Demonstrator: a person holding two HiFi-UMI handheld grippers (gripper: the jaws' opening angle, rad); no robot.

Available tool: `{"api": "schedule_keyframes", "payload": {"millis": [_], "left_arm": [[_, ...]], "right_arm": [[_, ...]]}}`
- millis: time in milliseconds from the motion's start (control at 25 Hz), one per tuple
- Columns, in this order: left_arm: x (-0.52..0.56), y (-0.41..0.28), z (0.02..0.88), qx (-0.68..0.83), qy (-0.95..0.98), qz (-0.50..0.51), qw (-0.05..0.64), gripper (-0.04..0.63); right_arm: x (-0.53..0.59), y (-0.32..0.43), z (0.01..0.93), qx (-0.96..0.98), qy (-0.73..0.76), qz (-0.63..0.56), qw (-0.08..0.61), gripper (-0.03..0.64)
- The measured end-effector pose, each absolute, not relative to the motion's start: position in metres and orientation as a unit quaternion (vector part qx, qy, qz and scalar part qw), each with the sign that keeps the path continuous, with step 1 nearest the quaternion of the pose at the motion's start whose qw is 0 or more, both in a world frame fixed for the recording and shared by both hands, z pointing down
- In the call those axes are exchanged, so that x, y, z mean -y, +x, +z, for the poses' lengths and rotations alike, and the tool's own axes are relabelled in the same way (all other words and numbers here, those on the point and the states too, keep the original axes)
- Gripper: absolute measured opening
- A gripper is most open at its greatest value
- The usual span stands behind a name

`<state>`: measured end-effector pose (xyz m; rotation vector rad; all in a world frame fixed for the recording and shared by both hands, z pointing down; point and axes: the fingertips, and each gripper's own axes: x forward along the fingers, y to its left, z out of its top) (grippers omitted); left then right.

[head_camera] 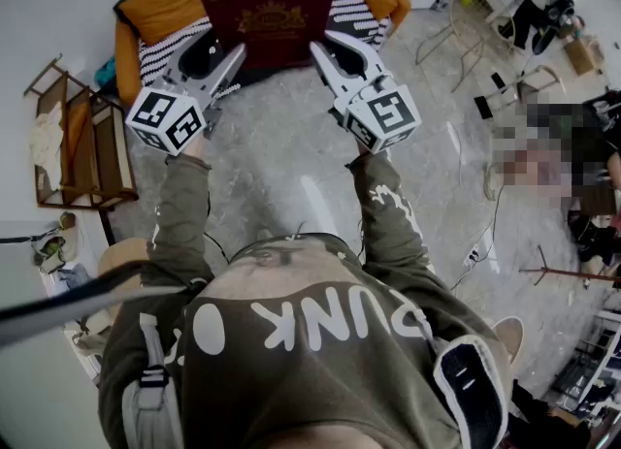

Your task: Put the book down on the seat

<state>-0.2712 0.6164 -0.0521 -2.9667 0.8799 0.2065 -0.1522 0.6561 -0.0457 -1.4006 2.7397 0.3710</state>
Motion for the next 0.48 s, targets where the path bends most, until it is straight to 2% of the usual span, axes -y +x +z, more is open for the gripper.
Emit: {"api": "schedule_keyframes", "payload": {"millis": [480], "left_arm": [[-0.615, -0.2739, -0.0485, -0.284, -0.957, 0.064, 0.019, 0.222]], "right_arm": [[-0.6545, -0.1547, -0.0414, -0.884, -0.451, 0.12, 0.022, 0.064]]}}
